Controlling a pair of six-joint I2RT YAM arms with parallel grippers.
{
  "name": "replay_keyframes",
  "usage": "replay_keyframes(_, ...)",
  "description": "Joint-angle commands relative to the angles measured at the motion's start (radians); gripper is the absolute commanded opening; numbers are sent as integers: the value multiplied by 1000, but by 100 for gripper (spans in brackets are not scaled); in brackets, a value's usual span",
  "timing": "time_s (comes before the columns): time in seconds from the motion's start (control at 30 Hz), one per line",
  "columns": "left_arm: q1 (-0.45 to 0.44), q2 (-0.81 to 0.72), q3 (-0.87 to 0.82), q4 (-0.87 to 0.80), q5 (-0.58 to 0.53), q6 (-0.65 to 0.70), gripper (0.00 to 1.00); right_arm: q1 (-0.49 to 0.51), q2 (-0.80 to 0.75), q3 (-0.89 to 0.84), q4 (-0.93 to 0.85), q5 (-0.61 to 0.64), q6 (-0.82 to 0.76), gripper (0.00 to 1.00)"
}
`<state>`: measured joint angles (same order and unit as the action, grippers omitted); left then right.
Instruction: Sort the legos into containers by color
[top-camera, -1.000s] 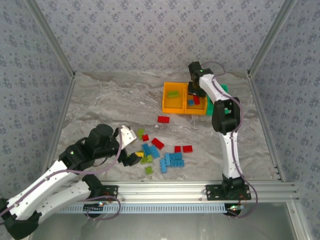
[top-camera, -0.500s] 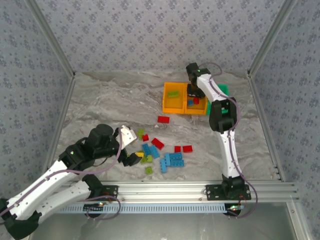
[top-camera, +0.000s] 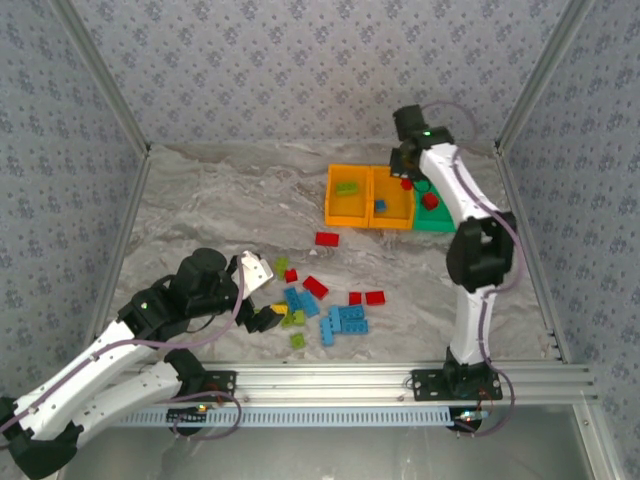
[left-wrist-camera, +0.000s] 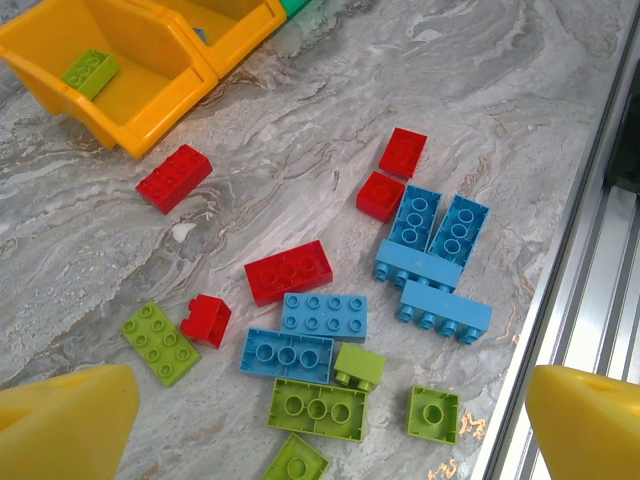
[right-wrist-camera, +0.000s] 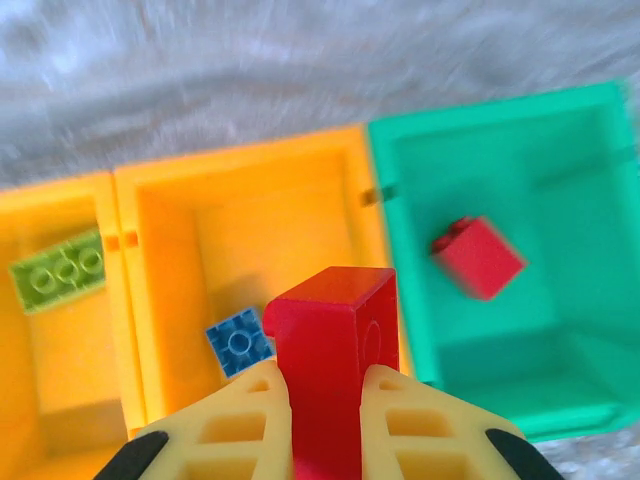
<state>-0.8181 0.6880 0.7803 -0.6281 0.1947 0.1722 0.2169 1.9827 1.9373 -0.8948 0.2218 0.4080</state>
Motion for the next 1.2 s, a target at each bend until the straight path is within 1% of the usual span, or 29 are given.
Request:
replay_keyframes(0.0, 7, -1, 2, 13, 23, -5, 99, -98, -8, -105, 69, 49, -20, 18)
replay_keyframes(0.1, 9, -1, 0, 14, 22, -4, 99, -146, 39, -123, 94, -6, -32, 19)
replay_keyframes(0.17, 8, -2, -2, 18, 18, -7, 99, -163, 79, -94, 84, -19, -41, 21)
replay_keyframes(0.2, 9, -2, -3, 19, 19, -10, 99, -171, 100, -68, 74, -31, -49, 23)
replay_keyframes(0.27, 9, -2, -4, 21, 17, -13, 99, -174, 132, -3, 37, -57, -69, 35)
replay_keyframes(0.33, 9, -2, -4, 22, 12, -12, 99, -163, 136, 35, 0, -55, -84, 43)
replay_keyframes(0.37, 9, -2, -4, 24, 11, -11, 99, -158, 123, 37, -5, -51, -87, 46)
replay_keyframes(0.43, 12, 1, -3, 24, 8, -10, 99, -143, 71, -2, -2, -49, -76, 50)
replay_keyframes(0.5, 15, -1, -3, 24, 5, -10, 99, -128, 1, -77, 9, -53, -54, 50)
replay_keyframes(0.57, 17, -1, -3, 22, 3, -9, 99, -92, -105, -208, 22, -36, -31, 50)
replay_keyframes(0.67, 18, -1, -4, 20, 0, -6, 99, 7, -346, -495, 85, 4, 26, 51)
replay_keyframes(0.7, 18, 2, -4, 20, 0, -6, 99, 61, -453, -623, 105, 22, 69, 53)
replay_keyframes(0.73, 17, 4, -4, 21, 0, -4, 99, 106, -527, -715, 122, 18, 97, 56)
replay_keyframes(0.77, 18, 7, -4, 23, 2, -4, 99, 150, -597, -812, 136, 2, 122, 58)
replay_keyframes(0.8, 19, 11, -4, 26, 9, -2, 99, 203, -669, -896, 147, -26, 160, 62)
replay_keyframes(0.87, 20, 24, -3, 32, 37, 2, 99, 297, -768, -1045, 169, -121, 205, 67)
replay_keyframes(0.93, 22, 43, 1, 36, 85, 7, 99, 380, -812, -1129, 144, -126, 262, 73)
replay_keyframes(1.0, 21, 62, 5, 34, 122, 12, 99, 443, -818, -1197, 173, -143, 281, 81)
replay_keyframes(1.03, 22, 70, 7, 32, 131, 12, 99, 463, -806, -1221, 201, -169, 281, 86)
replay_keyframes(1.1, 22, 78, 10, 27, 135, 15, 99, 483, -764, -1233, 242, -203, 265, 90)
replay_keyframes(1.17, 22, 78, 7, 28, 139, 15, 99, 489, -718, -1226, 279, -206, 258, 92)
